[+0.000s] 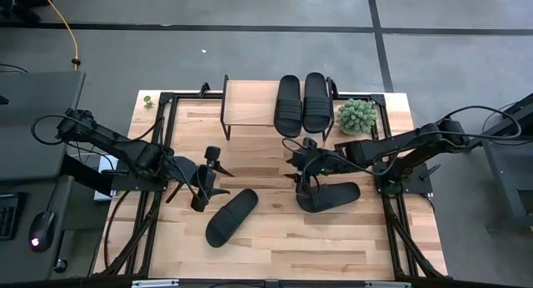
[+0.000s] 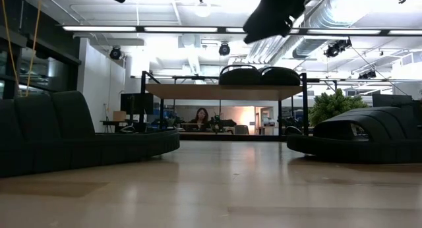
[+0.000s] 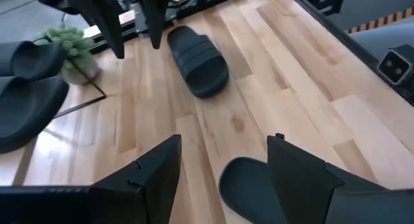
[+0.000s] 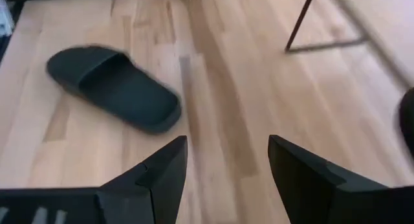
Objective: Pick and place slides into the shelf
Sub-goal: Put the black slipper on the shelf
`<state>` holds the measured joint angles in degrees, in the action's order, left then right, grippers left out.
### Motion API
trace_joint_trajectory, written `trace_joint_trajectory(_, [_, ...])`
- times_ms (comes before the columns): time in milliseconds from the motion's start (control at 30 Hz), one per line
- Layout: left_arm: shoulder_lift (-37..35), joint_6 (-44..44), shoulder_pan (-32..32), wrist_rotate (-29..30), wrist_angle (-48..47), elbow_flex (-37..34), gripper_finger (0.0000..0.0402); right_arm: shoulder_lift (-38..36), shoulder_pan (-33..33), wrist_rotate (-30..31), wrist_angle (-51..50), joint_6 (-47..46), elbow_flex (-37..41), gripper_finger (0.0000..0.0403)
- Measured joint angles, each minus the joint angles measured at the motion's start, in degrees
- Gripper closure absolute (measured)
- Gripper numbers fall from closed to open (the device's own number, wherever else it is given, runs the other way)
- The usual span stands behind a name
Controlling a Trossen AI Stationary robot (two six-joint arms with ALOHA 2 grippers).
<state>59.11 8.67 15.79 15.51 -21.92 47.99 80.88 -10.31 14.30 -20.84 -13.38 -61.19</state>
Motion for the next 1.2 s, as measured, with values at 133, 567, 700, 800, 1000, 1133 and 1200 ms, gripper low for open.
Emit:
trace_joint_trajectory(133, [0.00,-0.05,0.00,-0.87,-0.66,0.02,0.0190,0.00,0.00,-1.23,-5.35,-5.57,0.00,0.0197])
trace_joint_trajectory(567, [0.00,-0.06,0.00,-0.97,-1.17,0.01,0.0190,0.02,-2.12,6.40,-16.21,-14.97,0.15,0.0197])
trace_joint_trajectory(700, [0.00,0.43,0.00,-0.96,-1.21,0.00,0.0190,0.02,-3.76,8.46,-18.93,-17.84,0.17,0.0197])
trace_joint_trajectory(800, [0.00,1.07,0.00,-0.97,-1.19,0.00,0.0190,0.02,-5.46,11.44,-22.39,-20.85,0.20,0.0197])
trace_joint_trajectory(1000, [0.00,1.84,-0.02,-0.95,-1.19,0.00,0.0190,-1.12,-8.41,17.30,-29.37,-29.63,0.26,0.0197])
trace_joint_trajectory(1133, [0.00,2.93,-0.02,-0.92,-1.15,0.00,0.0190,-2.42,-11.77,20.33,-30.73,-33.32,0.26,0.0197])
trace_joint_trajectory(1200, [-0.02,2.99,-0.02,-0.92,-1.11,0.00,0.0190,-2.69,-13.87,21.71,-31.35,-35.11,0.26,0.0197])
